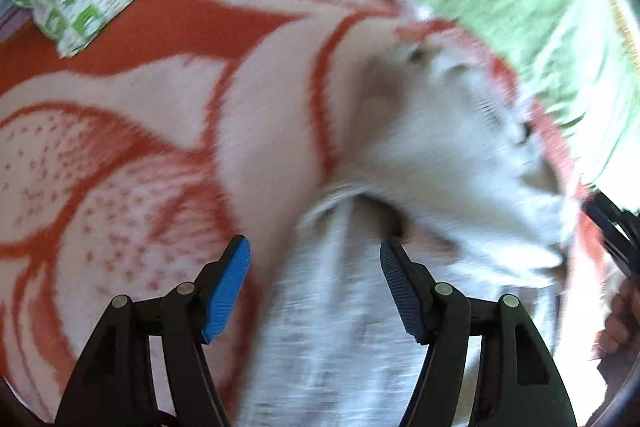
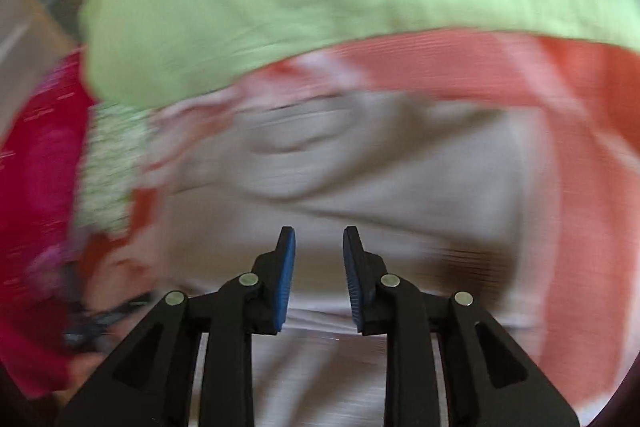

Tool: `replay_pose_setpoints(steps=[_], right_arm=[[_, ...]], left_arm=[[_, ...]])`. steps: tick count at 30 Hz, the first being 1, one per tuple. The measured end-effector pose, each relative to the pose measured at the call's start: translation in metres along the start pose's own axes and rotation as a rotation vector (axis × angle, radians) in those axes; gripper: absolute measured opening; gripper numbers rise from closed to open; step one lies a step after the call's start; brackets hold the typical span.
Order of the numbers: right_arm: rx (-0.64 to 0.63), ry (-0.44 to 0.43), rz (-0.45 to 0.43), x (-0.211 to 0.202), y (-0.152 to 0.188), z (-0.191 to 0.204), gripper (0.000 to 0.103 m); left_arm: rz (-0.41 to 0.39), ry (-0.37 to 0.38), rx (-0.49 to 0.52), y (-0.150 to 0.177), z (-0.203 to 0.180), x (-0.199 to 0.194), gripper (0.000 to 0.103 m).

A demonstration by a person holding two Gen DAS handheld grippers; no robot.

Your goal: Fold small clothes

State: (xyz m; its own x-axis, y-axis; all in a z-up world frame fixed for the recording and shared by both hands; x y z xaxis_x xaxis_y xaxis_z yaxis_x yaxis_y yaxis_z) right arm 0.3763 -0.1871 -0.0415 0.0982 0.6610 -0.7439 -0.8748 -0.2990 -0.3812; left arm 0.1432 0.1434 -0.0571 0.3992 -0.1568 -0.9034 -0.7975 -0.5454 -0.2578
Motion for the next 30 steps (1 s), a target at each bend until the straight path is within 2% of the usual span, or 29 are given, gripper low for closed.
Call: replay_pose_setpoints(steps=[2,5,9,11,12,13,16,17,18,19,21,24,28,30], right_arm=[[-0.077,-0.121,0.063,0.032,-0.027,0.042,0.026],[-0.146,-0.214,0.137,0.085,-0.065,0.091,0.026],[-0.168,-0.216,0.257,0.157,-0.098,0.121,0.026],[-0.160,-0.172,0.306,0.184,-0.103,0.120,0.026],[-0.157,-0.149,0.329,0.195,-0.106,0.119,0.026],[-0.153,-0.091,0.352,0.209,-0.108,0.113,0.026],[-0.163,-0.103,0.363,0.226,-0.110,0.110,0.025],[-0.169,-0.105,0.359,0.228,-0.112,0.109,0.010],[-0.183,-0.106,0.355,0.228,-0.115,0.111,0.006],[-0.199,-0.111,0.344,0.227,-0.119,0.115,0.006],[-0.237,-0.152,0.242,0.212,-0.137,0.127,0.005],[-0.230,-0.197,0.148,0.207,-0.153,0.135,0.000],[-0.228,-0.136,0.216,0.235,-0.153,0.136,0.000],[-0.225,-0.152,0.210,0.228,-0.149,0.135,0.001]], left_arm=[[-0.020,0.055,0.036,-0.006,-0.021,-0.002,0.068],[-0.043,0.043,0.073,-0.021,-0.043,0.010,0.068],[0.004,0.023,0.064,-0.028,-0.052,0.043,0.068],[0.055,0.014,0.054,-0.026,-0.051,0.063,0.068],[0.065,0.012,0.049,-0.025,-0.050,0.068,0.068],[0.052,0.012,0.050,-0.024,-0.049,0.070,0.068],[0.042,0.001,0.059,-0.022,-0.050,0.071,0.069],[0.041,0.000,0.058,-0.022,-0.050,0.071,0.069],[0.041,0.000,0.057,-0.021,-0.051,0.072,0.069],[0.041,0.001,0.055,-0.019,-0.051,0.071,0.069],[0.039,-0.002,0.054,-0.019,-0.052,0.071,0.069],[0.046,-0.023,0.059,-0.017,-0.059,0.075,0.070],[0.052,-0.033,0.057,-0.020,-0.067,0.080,0.070],[0.055,-0.021,0.056,-0.021,-0.067,0.080,0.070]])
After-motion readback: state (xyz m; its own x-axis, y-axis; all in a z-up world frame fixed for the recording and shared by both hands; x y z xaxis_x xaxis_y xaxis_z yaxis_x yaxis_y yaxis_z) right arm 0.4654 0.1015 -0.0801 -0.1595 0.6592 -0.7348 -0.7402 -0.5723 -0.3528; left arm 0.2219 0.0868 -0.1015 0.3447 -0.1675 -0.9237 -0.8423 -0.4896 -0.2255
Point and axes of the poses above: each gripper's, at about its wrist camera, not at the fingertips, and x roughly the way its jaws point, z to its left, y to its underside, the point moved 4 cm from there along x, roughly the way its jaws point, and after that the axes turned 13 degrees about z, right-handed, at the moved point
